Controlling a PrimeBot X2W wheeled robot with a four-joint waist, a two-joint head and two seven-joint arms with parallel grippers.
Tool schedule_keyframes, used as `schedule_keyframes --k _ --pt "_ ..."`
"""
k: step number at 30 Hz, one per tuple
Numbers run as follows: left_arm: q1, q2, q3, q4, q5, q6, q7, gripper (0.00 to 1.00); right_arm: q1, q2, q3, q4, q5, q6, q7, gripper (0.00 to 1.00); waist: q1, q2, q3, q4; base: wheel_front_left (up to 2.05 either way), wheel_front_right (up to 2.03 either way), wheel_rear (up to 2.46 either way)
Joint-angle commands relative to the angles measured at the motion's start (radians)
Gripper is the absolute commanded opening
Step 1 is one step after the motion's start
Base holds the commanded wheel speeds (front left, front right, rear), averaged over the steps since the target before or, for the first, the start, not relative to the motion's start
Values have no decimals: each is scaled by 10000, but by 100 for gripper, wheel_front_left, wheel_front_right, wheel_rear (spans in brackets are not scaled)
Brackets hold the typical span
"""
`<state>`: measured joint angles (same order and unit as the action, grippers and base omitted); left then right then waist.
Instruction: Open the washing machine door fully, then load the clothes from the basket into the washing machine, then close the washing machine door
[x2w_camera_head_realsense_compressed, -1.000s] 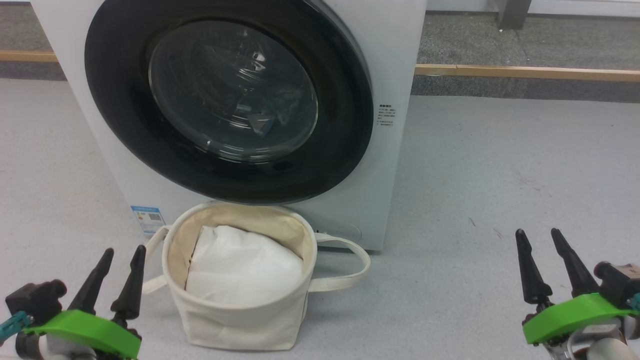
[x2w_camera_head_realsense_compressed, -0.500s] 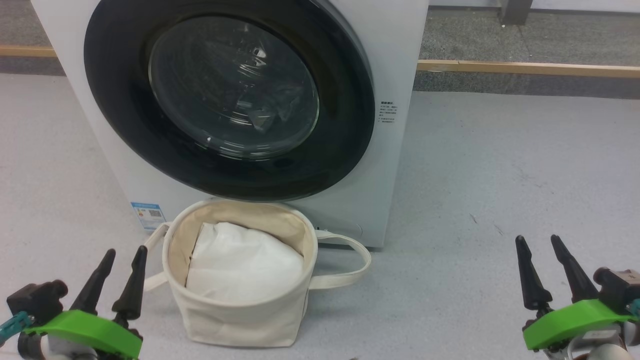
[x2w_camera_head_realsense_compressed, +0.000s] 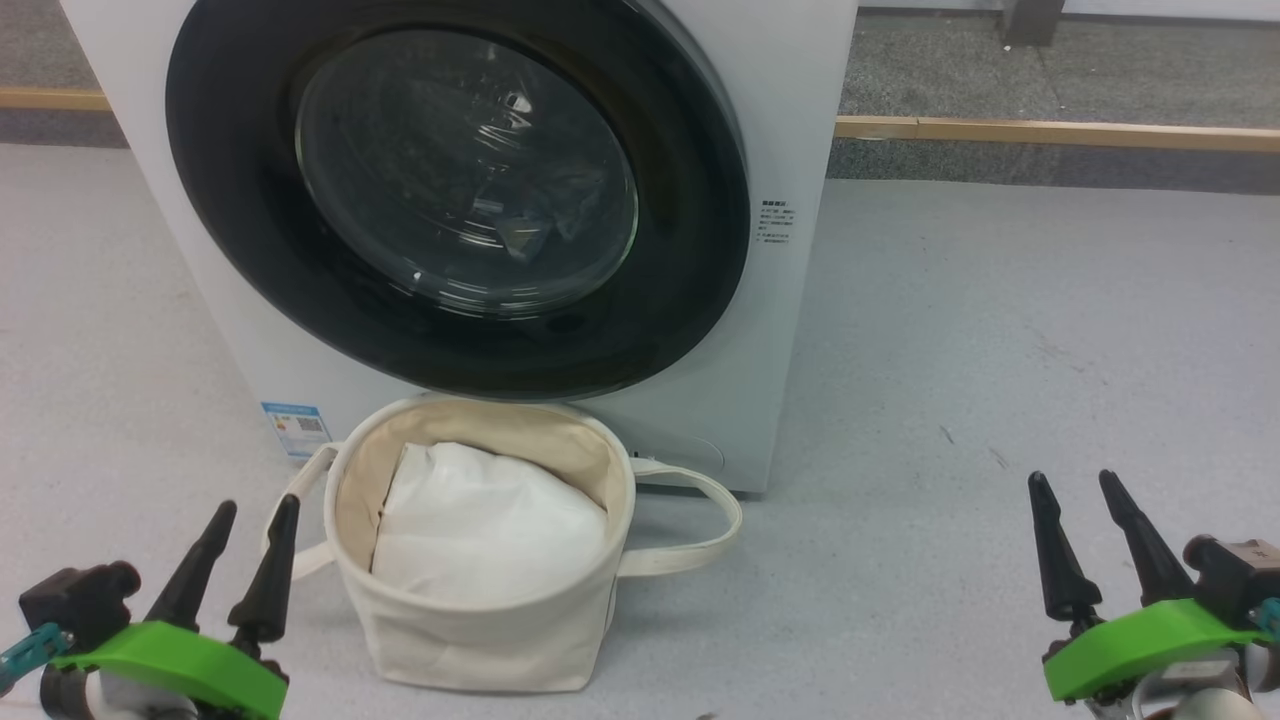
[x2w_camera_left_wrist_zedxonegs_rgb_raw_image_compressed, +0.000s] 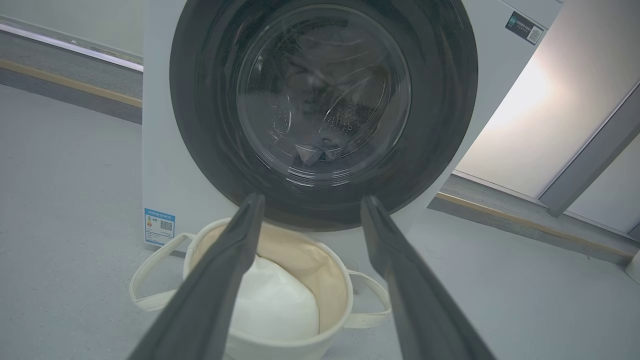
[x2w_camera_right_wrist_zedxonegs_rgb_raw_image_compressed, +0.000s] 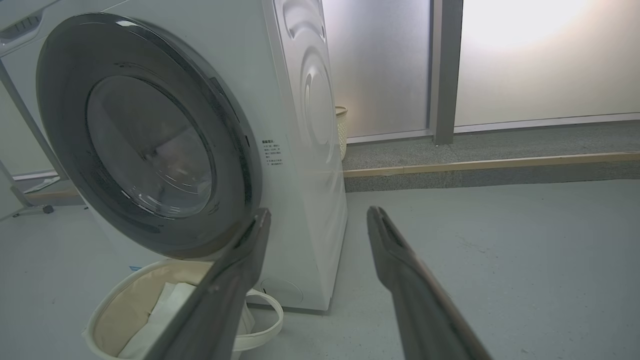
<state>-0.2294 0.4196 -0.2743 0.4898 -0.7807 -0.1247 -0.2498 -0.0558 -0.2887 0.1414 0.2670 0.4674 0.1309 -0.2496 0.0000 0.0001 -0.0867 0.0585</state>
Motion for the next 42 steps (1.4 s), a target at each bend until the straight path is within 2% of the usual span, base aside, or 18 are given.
schedule_keyframes --k 1,15,16,23,27,32,42 --pt "-733 453 399 -215 -79 -48 -111 100 -323 -108 104 -274 -63 -2 -122 100 0 -1 2 -1 0 0 0" --pt "-803 493 290 -207 -183 -52 -113 100 -396 -50 126 -233 -84 -2 -122 100 0 -1 35 4 0 0 0" --pt "-187 48 -66 5 -144 0 0 0 -9 52 4 40 -5 0 0 0 0 -1 36 3 0 0 0" --pt "370 -451 -96 426 -308 12 91 0 300 353 79 633 236 2 101 0 2 -1 48 -3 0 0 0" --pt "406 -555 38 317 -572 10 207 0 279 419 -8 590 602 2 223 0 23 -1 61 -27 0 0 0" --pt "449 -687 198 196 -898 7 350 0 247 502 -113 558 1058 2 365 0 2 -1 112 -51 0 0 0" --pt "507 -924 489 -15 -1485 2 608 0 180 652 -304 498 1881 1 621 0 1 -1 179 -94 0 0 0"
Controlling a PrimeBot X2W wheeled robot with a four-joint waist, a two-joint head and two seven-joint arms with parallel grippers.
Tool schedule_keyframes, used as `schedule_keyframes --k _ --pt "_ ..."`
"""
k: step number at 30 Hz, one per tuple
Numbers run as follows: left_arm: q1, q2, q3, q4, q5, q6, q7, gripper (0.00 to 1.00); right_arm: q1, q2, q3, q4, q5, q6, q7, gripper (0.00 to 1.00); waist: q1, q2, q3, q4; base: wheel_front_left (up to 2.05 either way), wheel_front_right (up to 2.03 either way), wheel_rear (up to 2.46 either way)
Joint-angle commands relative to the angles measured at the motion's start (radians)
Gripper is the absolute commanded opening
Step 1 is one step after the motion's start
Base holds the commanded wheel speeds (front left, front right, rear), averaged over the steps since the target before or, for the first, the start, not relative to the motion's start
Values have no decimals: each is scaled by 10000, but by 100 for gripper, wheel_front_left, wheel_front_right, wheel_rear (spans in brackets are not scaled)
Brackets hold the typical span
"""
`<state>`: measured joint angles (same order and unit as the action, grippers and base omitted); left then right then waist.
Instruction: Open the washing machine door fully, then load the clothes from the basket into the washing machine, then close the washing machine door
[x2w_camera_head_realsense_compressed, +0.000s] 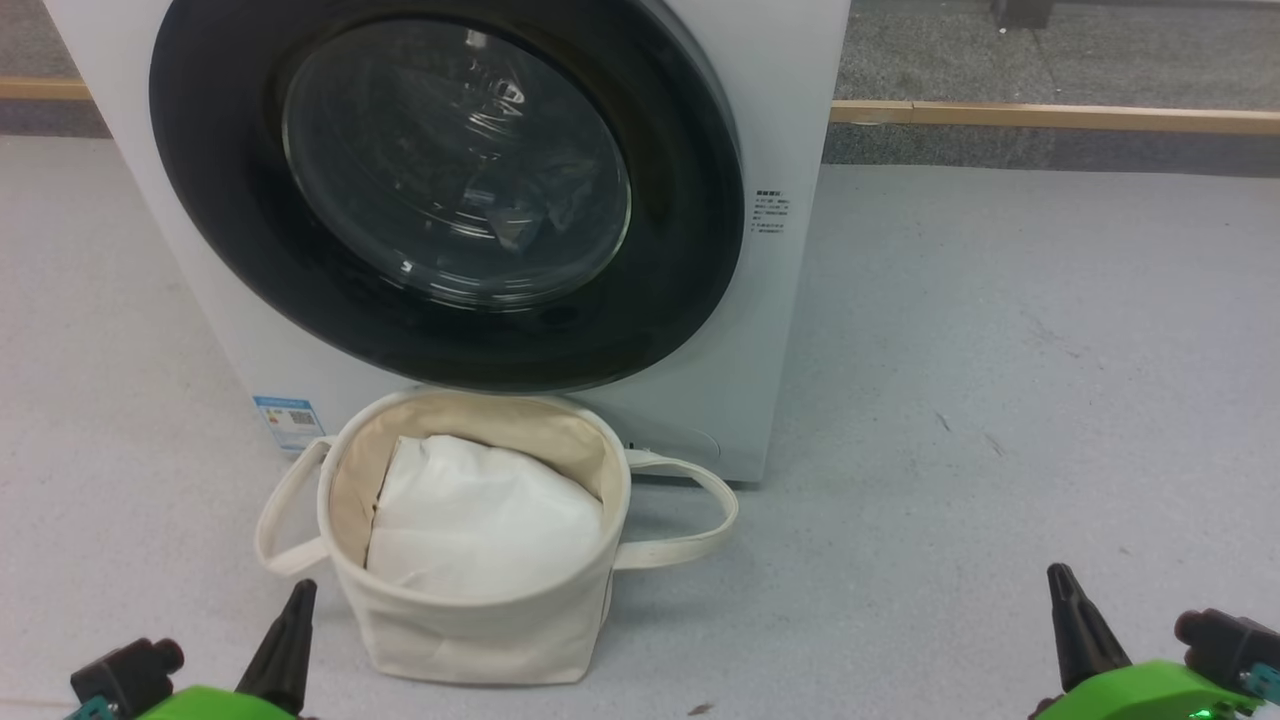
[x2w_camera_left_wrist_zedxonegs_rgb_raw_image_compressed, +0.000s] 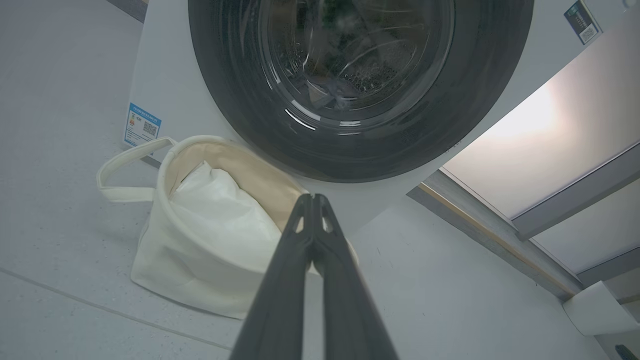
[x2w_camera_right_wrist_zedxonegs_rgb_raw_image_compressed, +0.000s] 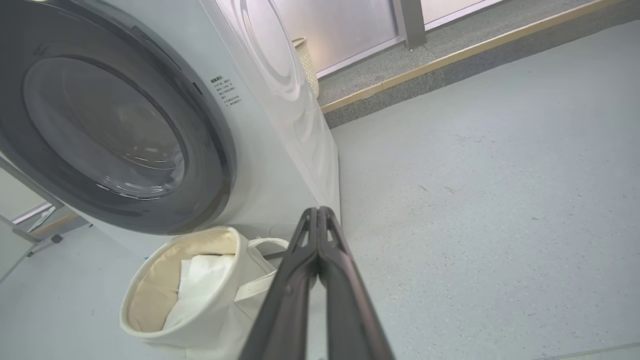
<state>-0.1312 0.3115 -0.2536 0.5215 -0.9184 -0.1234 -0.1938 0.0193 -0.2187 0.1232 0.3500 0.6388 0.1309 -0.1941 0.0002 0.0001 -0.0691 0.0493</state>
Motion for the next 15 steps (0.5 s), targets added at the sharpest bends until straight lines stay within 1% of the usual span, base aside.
schedule_keyframes --k 1,15 --pt "-468 132 314 -354 -174 -12 77 0 -578 -32 -143 -339 258 1 96 0 -1 -1 10 -6 0 0 0" --pt "-374 -237 766 -679 -1084 -21 480 0 -672 200 -444 -435 1532 1 498 0 -1 -1 106 -72 0 0 0"
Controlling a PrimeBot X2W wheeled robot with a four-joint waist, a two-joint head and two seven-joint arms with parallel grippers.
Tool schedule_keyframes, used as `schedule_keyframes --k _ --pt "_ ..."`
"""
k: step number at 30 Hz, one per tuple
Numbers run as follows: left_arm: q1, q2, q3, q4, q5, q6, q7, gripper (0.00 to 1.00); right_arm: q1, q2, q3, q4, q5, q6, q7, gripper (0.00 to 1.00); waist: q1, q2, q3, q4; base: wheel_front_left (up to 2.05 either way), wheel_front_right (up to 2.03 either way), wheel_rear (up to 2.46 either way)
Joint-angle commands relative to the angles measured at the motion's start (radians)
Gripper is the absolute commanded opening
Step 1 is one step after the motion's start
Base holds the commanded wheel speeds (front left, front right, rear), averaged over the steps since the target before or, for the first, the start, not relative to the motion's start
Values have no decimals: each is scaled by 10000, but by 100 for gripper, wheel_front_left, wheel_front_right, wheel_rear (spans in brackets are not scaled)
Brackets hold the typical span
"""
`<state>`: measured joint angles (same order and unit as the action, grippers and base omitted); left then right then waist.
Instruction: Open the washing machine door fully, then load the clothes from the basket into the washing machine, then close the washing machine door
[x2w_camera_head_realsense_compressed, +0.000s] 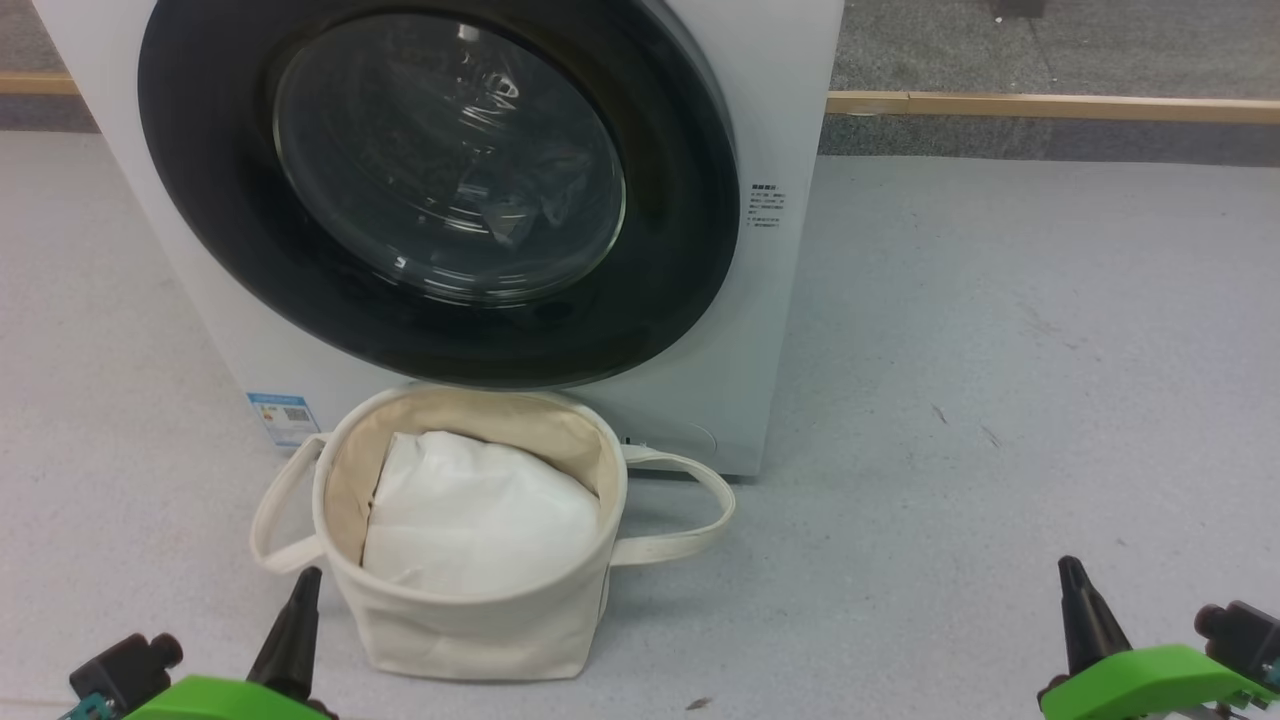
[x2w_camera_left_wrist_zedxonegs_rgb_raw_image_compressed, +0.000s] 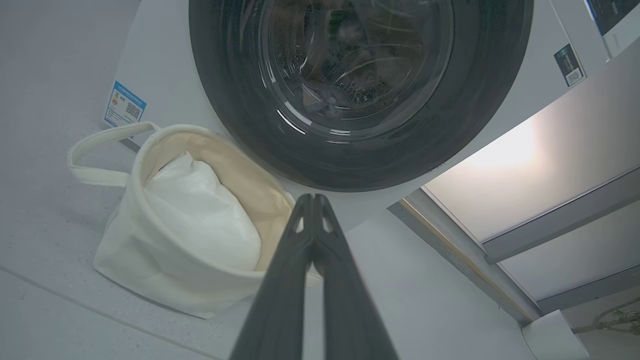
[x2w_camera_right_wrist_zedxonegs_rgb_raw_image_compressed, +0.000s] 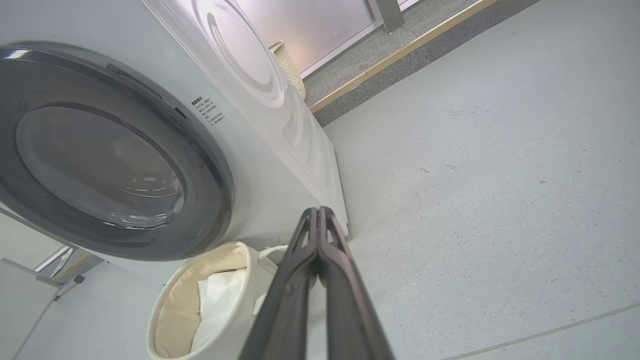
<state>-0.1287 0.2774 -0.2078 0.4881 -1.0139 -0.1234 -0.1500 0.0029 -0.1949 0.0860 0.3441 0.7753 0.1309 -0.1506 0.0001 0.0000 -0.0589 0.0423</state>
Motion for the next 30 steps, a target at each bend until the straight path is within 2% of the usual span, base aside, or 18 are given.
schedule_keyframes --k 1,30 --pt "-392 78 340 -368 -194 -21 72 0 -515 -21 -93 -382 258 1 91 0 0 0 10 -7 0 0 0" --pt "-196 -689 1282 -1043 -2080 -38 911 0 -710 460 -721 -583 2902 0 929 0 0 0 210 -143 0 0 0"
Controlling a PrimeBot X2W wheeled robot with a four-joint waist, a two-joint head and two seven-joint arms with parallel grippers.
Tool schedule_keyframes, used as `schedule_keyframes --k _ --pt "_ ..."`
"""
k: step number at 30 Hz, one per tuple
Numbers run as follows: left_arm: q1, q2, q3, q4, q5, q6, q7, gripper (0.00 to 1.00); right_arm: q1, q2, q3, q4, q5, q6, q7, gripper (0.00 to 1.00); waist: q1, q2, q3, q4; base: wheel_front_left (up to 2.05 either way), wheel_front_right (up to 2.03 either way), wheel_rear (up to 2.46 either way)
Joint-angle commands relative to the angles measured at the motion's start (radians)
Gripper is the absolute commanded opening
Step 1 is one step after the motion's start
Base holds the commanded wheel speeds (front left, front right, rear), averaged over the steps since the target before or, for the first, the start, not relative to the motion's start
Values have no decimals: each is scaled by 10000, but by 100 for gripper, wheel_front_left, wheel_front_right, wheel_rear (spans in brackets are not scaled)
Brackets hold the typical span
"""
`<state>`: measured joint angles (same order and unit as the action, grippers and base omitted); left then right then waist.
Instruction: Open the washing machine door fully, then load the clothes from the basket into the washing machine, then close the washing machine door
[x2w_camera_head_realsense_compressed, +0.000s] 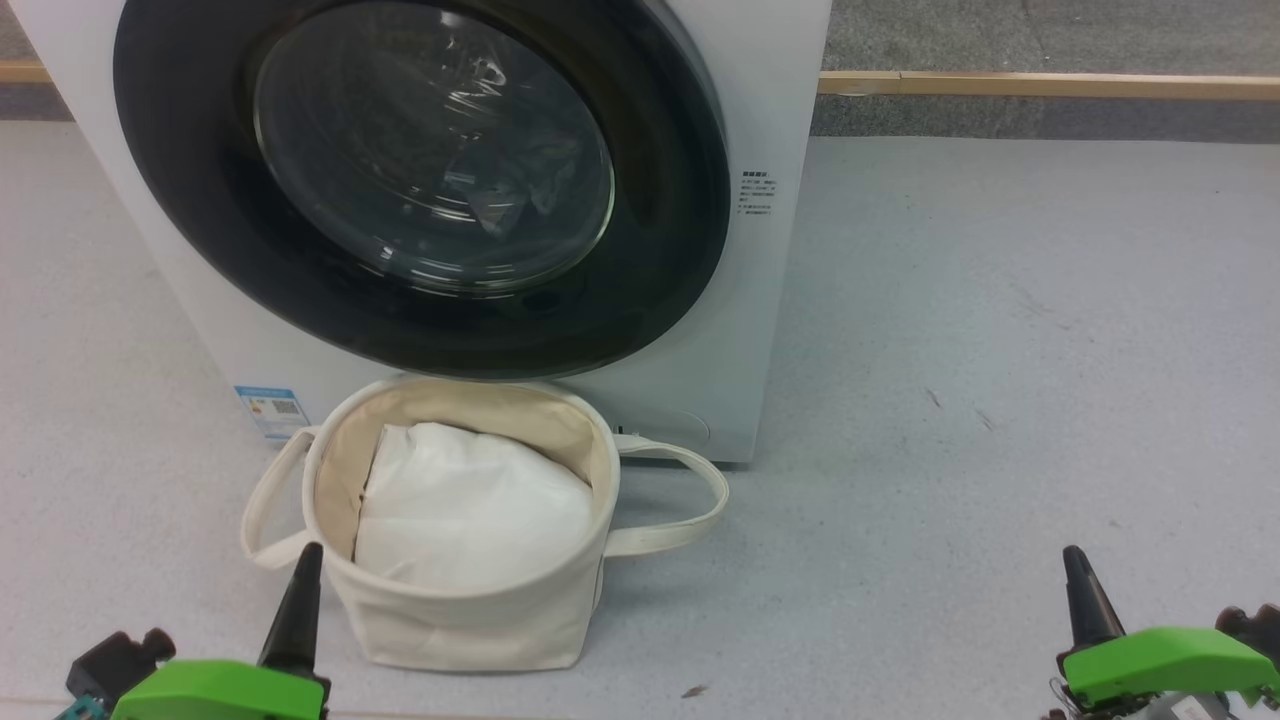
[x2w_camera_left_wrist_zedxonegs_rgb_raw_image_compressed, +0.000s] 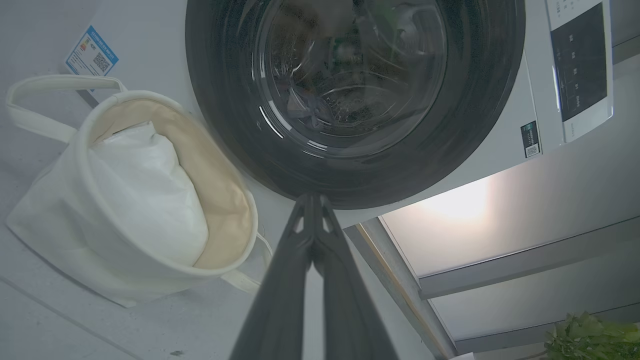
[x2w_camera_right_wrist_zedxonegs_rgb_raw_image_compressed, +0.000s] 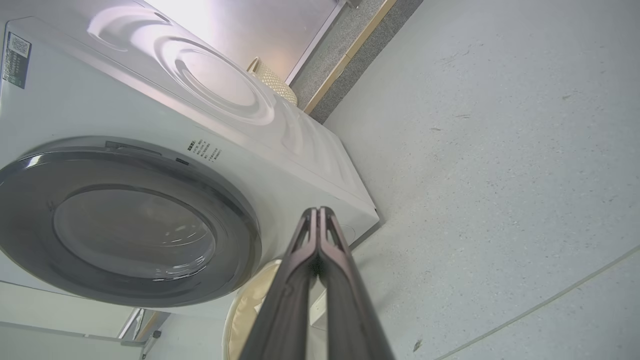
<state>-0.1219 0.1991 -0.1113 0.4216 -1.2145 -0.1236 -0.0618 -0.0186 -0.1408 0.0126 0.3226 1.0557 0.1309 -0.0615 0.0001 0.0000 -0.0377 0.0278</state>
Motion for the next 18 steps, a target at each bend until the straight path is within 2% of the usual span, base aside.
schedule_keyframes --k 1,18 --pt "-257 67 350 -401 -139 -37 58 0 -501 -64 -8 -375 190 0 66 0 0 0 5 -3 0 0 0" --pt "-143 -383 903 -795 -1242 -47 550 0 -615 217 -376 -492 1736 0 557 0 0 0 122 -83 0 0 0"
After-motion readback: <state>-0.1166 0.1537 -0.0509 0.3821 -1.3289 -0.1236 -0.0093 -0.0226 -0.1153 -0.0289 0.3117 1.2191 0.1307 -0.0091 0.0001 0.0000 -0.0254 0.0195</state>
